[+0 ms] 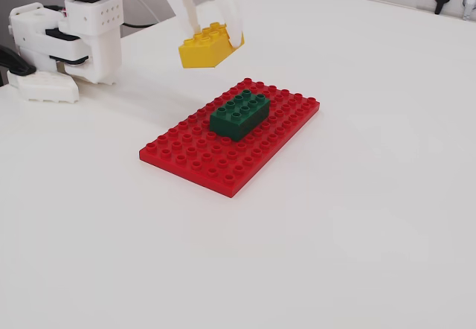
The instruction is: Put yellow lego brick onto the green one
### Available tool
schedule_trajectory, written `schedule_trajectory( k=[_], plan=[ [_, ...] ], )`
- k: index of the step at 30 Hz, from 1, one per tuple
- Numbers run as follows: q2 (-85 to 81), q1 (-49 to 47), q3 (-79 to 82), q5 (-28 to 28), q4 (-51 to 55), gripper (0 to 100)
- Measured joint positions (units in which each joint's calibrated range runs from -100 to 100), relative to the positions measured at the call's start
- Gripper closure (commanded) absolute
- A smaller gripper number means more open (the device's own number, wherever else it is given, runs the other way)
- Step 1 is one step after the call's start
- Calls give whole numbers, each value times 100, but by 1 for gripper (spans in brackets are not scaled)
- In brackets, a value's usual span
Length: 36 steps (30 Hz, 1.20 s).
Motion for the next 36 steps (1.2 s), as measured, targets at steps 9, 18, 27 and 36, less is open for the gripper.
schedule_trajectory(
  k=[9,18,27,36],
  plan=[
    [1646,-147,-1722,-374,553,89],
    [2127,-140,-1830,-655,294,89],
    [2381,-140,-1830,-806,233,89],
    [2389,-332,-965,-426,-398,89]
  ],
)
